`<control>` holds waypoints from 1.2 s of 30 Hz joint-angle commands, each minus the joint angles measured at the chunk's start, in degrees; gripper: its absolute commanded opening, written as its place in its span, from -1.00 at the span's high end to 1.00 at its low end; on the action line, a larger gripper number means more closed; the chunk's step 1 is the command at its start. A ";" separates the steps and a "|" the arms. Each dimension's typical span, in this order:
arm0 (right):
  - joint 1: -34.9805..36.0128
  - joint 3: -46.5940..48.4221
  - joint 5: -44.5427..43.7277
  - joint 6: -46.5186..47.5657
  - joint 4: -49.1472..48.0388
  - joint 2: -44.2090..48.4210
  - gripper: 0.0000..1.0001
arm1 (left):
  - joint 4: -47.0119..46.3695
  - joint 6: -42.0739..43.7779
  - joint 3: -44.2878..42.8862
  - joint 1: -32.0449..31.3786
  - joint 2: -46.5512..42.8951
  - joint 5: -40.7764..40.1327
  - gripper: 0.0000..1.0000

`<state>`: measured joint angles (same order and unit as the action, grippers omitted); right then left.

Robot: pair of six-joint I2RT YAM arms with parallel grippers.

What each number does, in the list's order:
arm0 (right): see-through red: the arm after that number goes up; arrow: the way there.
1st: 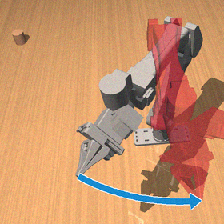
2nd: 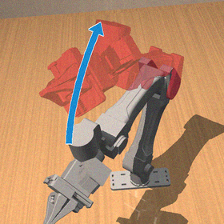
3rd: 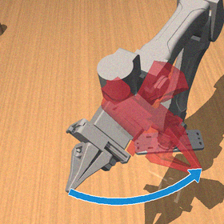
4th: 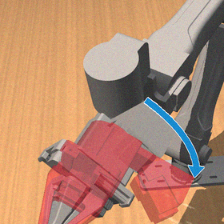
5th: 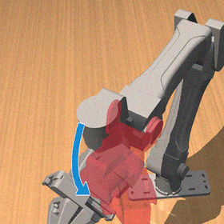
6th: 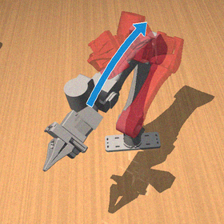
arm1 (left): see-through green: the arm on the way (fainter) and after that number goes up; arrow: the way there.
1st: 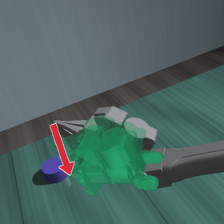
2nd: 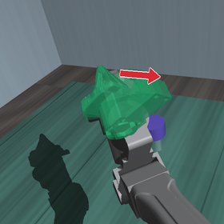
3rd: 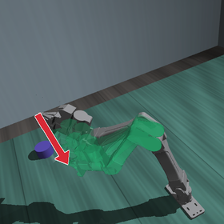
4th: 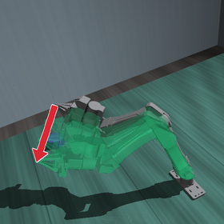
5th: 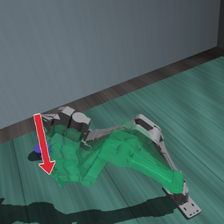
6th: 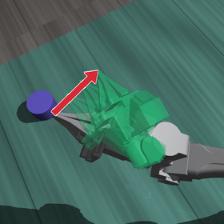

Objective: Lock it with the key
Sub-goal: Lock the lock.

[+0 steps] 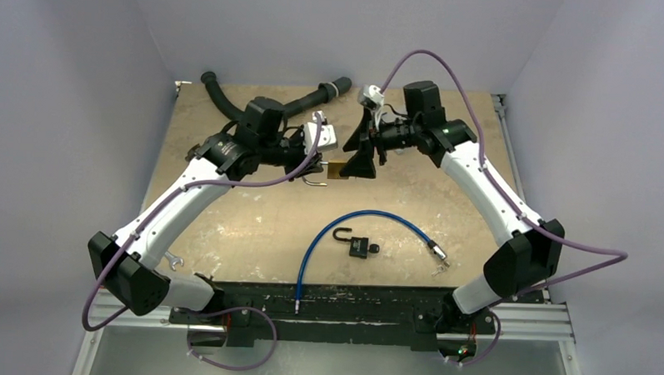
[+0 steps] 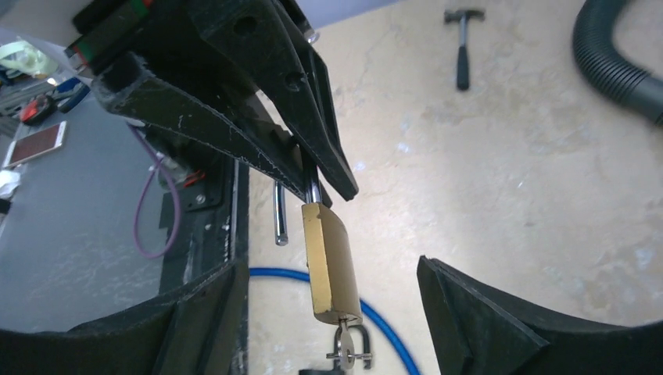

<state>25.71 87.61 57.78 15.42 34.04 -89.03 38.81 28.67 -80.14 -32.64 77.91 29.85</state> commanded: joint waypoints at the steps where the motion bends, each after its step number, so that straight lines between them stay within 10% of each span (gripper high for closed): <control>1: -1.59 -2.07 2.86 -1.89 -7.27 5.33 -0.79 | -8.43 -4.78 -3.76 0.76 -4.43 4.22 1.00; 17: -1.68 -10.04 5.57 -10.32 -23.70 12.17 -0.93 | -11.42 -13.80 -12.53 1.18 -2.28 9.04 1.00; 36: -0.43 -11.07 7.90 -20.08 -30.15 11.85 -0.11 | -15.35 -18.00 -13.70 1.09 -1.18 11.52 1.00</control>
<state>24.75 76.31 64.07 -2.28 6.68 -77.97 31.94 12.53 -89.91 -31.88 77.93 38.83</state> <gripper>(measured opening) 0.594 0.169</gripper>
